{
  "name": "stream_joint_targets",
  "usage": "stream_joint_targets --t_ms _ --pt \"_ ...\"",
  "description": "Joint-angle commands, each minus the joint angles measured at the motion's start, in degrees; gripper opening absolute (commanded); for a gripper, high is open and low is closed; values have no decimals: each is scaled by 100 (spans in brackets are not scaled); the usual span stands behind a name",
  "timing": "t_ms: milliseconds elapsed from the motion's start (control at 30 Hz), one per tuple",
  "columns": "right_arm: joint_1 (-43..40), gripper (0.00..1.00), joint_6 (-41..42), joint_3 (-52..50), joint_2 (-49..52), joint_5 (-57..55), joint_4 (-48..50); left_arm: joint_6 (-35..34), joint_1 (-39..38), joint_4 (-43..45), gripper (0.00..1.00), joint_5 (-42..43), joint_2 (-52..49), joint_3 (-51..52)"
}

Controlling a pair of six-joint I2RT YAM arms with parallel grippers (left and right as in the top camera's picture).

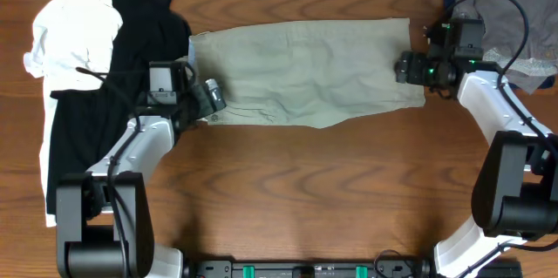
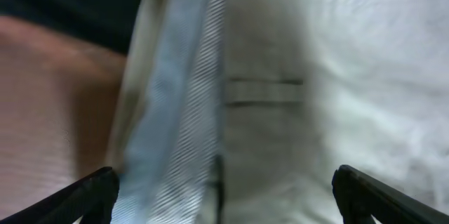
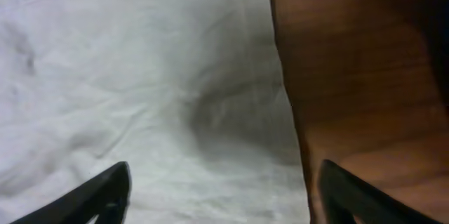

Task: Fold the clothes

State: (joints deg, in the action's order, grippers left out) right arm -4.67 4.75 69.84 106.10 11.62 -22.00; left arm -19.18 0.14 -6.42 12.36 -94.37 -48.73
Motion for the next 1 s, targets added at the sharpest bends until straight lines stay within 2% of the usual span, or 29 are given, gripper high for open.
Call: stream_joint_targets --t_ms 0,100,233,267,333,433,500,967 --pt "17 80 -487 59 -31 9 -83 240 240 -205 98 267 118 -61" --pt "72 81 -525 52 48 -170 -111 240 520 -385 98 378 267 -61" --pt "175 79 -525 52 262 -149 328 245 894 -332 98 708 365 -63" --pt "208 75 -516 52 337 -144 463 245 973 -315 98 835 361 -61" --pt "269 56 -363 52 503 -144 638 245 1082 -315 98 1003 350 -61" --pt "343 34 -260 52 785 -98 798 269 1132 -313 98 1084 339 -61" --pt "380 29 -199 52 938 -72 863 269 1132 -282 99 1086 339 -61" --pt "623 27 -229 52 1244 -90 1259 396 1130 59 99 1123 4 -61"
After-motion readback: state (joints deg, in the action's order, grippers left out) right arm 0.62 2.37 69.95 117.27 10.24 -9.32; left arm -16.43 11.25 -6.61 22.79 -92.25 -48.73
